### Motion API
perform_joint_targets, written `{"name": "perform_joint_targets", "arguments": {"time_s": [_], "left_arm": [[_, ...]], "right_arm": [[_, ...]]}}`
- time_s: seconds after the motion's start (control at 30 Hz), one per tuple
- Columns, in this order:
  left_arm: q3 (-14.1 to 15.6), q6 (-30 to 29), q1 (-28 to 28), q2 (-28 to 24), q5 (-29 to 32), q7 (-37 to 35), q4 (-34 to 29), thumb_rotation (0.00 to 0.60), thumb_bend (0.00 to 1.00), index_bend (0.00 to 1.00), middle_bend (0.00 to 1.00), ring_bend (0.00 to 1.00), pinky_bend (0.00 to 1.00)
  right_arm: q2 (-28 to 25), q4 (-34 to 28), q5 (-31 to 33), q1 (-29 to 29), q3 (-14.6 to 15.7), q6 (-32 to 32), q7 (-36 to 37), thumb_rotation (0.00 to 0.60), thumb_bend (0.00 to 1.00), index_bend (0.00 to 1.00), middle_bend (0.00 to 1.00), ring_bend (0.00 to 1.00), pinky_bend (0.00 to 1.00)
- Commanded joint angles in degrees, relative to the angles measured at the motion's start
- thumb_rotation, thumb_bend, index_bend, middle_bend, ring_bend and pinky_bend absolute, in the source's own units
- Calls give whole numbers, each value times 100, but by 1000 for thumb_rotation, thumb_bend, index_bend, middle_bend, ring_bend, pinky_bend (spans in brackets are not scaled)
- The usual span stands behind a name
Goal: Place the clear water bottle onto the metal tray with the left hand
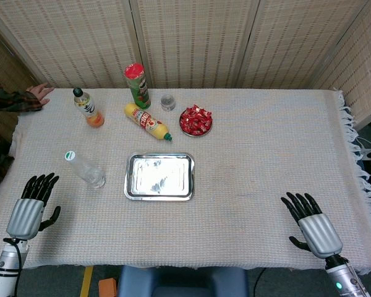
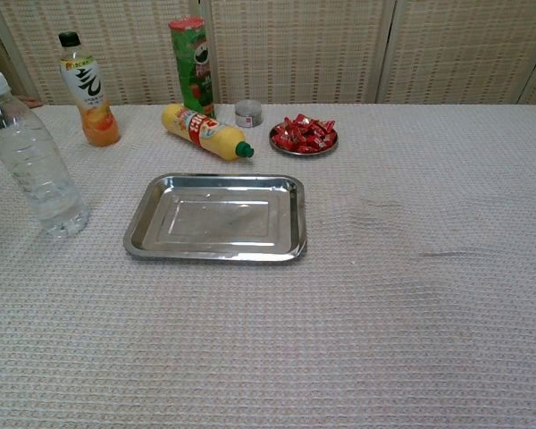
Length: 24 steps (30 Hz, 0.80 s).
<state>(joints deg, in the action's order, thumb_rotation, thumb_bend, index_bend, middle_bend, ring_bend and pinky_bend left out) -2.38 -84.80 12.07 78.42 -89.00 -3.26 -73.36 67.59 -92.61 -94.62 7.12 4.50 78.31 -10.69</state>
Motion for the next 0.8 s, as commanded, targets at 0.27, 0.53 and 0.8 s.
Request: {"name": "perform_joint_targets", "arguments": {"time_s": [0.27,0.53,0.8], "left_arm": [[-146,-73,90,-11,-34,-1933,155,600,372,0,0,0,43],[-113,692,235,-225,224,-6201,448,600,352,0,0,0,31],[-293,987,576,578,319,-6156,1201,600,351,0,0,0,16]], "right_arm": [[-56,23,-258,6,95,88,189,600,98,0,0,0,0],[-104,310,-1265,-166,376,945,722,600,87,0,0,0,0],[-167,268,-1254,-79,427,712,802,600,83,0,0,0,0]]}}
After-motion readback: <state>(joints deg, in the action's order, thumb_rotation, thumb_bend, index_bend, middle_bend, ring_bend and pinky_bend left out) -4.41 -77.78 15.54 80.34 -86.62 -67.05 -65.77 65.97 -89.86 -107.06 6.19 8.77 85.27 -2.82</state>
